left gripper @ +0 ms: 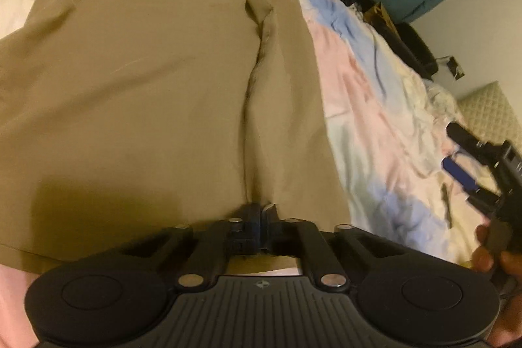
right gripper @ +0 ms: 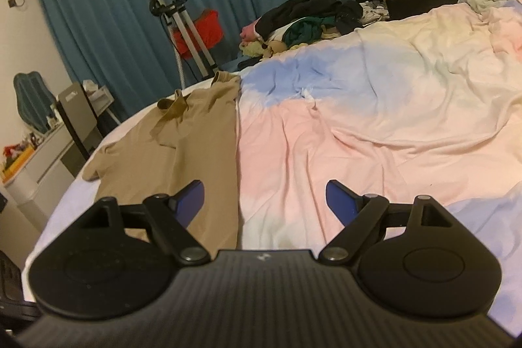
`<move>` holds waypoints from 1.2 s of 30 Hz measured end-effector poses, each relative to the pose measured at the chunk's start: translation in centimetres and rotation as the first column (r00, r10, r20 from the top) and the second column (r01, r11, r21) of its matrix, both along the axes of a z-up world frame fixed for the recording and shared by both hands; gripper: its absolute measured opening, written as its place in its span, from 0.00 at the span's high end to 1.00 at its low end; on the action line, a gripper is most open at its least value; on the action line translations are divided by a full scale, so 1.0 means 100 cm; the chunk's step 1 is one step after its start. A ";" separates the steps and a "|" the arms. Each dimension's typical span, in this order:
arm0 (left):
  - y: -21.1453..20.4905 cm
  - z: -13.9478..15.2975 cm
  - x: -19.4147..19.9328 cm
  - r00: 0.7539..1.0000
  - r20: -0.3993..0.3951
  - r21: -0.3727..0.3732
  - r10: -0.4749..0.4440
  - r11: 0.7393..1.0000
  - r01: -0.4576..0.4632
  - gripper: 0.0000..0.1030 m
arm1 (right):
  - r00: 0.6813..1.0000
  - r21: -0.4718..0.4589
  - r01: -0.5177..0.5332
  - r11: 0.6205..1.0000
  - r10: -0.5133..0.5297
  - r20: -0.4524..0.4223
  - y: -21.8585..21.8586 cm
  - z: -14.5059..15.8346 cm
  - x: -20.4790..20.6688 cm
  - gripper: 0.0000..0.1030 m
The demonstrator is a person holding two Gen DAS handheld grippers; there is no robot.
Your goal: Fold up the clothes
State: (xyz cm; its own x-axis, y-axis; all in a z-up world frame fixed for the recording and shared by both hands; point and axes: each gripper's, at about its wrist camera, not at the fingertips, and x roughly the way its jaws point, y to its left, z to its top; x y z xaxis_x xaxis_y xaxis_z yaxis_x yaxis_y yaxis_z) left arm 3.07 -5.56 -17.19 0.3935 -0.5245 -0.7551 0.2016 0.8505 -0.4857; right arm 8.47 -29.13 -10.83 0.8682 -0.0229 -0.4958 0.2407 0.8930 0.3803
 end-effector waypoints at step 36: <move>0.140 0.080 0.076 0.894 0.397 0.129 0.208 0.952 -0.279 0.06 | 0.789 -0.340 -0.614 0.712 0.565 -0.241 0.242 -0.022 0.328 0.21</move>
